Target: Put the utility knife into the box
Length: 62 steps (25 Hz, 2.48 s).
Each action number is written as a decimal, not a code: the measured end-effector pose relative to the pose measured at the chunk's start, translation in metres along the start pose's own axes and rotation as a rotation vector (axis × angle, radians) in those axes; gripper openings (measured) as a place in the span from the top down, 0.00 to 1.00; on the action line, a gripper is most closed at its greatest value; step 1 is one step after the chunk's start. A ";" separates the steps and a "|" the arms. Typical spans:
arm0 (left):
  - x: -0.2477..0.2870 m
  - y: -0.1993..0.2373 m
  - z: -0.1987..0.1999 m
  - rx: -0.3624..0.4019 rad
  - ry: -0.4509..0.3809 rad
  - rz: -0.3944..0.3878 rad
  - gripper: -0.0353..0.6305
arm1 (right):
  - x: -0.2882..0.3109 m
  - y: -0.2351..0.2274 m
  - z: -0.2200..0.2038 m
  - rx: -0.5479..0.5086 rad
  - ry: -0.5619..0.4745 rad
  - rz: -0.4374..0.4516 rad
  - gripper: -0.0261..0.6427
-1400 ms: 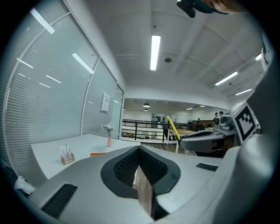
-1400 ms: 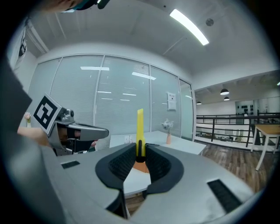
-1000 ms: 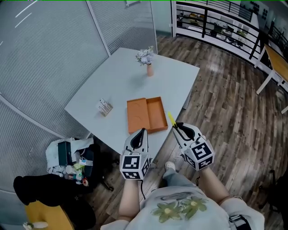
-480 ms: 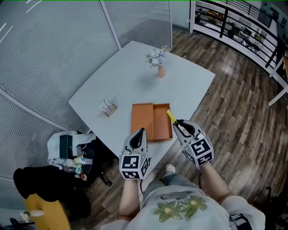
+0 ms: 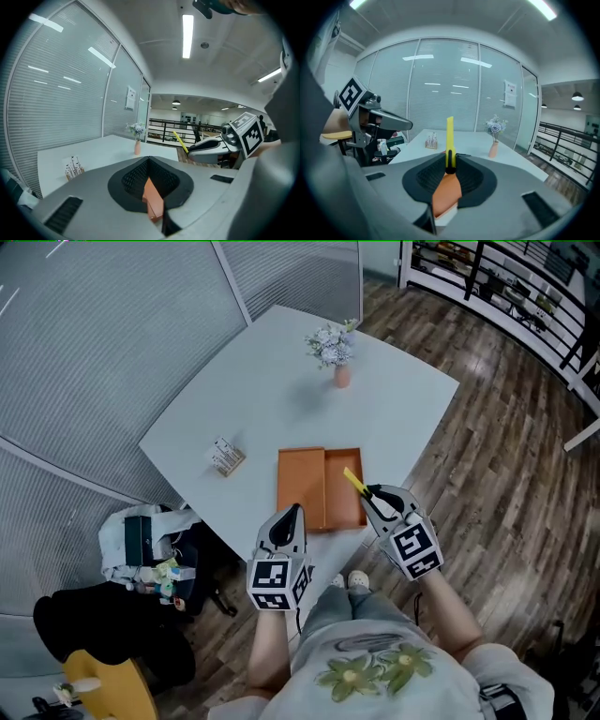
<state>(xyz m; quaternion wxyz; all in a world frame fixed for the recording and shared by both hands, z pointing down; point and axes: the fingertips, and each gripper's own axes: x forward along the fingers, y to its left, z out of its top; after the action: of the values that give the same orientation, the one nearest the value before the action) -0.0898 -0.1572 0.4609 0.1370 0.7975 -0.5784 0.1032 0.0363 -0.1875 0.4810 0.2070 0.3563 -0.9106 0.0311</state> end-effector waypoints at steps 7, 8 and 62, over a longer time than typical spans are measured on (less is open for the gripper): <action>0.012 0.016 0.006 -0.018 -0.007 -0.015 0.94 | 0.017 -0.001 -0.014 -0.079 0.082 0.001 0.85; 0.013 0.018 0.005 -0.019 -0.005 -0.015 0.94 | 0.019 -0.001 -0.016 -0.096 0.095 0.001 0.85; 0.063 0.056 -0.036 -0.045 0.112 -0.107 0.94 | 0.120 0.001 -0.143 -0.292 0.492 0.131 0.85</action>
<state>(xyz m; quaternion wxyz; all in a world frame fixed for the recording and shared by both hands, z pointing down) -0.1234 -0.2173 0.5209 0.1926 0.8170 -0.5285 0.1271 0.0067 -0.2339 0.6592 0.4682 0.2448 -0.8491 -0.0013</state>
